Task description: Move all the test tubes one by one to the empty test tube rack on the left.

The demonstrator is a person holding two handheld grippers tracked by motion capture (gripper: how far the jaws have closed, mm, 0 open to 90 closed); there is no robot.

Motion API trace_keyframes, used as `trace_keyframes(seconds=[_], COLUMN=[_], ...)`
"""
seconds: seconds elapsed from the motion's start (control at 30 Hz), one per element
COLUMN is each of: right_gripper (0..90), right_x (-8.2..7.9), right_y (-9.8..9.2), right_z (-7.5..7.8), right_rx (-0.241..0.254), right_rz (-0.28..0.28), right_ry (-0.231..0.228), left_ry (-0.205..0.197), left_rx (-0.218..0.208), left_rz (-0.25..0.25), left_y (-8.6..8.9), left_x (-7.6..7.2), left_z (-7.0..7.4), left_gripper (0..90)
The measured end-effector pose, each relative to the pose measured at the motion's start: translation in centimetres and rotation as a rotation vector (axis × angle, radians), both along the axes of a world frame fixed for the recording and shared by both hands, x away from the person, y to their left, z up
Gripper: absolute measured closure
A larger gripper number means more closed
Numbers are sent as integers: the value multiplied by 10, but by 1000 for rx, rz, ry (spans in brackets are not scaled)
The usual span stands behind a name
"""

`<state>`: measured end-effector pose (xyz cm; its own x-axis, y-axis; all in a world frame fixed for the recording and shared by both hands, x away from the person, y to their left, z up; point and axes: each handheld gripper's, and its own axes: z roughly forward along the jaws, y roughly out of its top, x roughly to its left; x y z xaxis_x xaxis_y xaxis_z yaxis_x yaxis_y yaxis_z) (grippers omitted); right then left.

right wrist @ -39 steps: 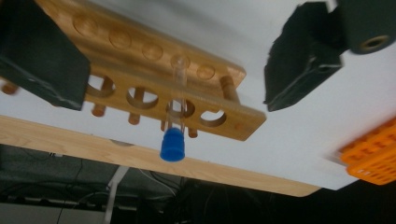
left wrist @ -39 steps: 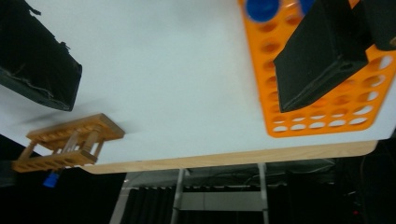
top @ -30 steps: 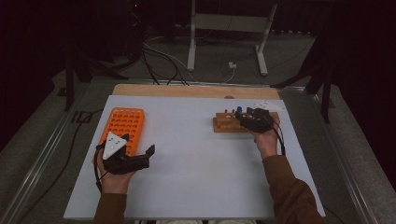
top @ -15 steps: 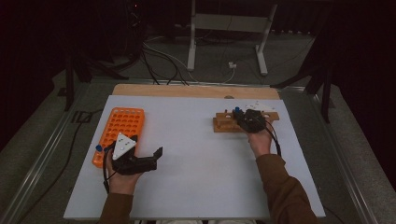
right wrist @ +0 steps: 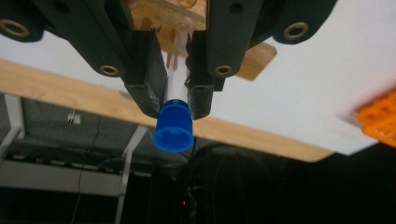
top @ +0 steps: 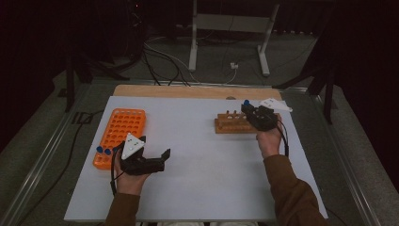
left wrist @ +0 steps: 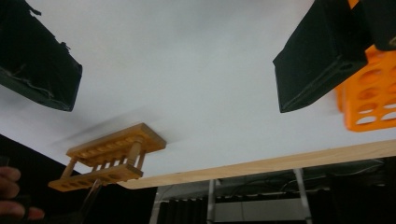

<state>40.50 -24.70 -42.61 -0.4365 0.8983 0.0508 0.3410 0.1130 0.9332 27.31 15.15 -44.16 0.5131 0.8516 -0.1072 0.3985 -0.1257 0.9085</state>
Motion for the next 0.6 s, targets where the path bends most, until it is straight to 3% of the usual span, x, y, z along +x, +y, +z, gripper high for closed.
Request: trace_keyframes(seconds=[0.13, 0.27, 0.6], right_gripper=[775, 775, 773], right_x=[-12, -24, -59], right_y=[-4, -1, 27], right_z=[11, 15, 7], right_rx=[16, 23, 71], right_rz=[11, 65, 256], right_ry=[-31, -27, 58], left_ry=[-2, -1, 19], left_rx=[-7, -5, 31], left_rz=[-21, -42, -126], left_y=[-9, -20, -62], left_x=[3, 7, 17], left_z=[0, -1, -4], left_gripper=[32, 40, 59])
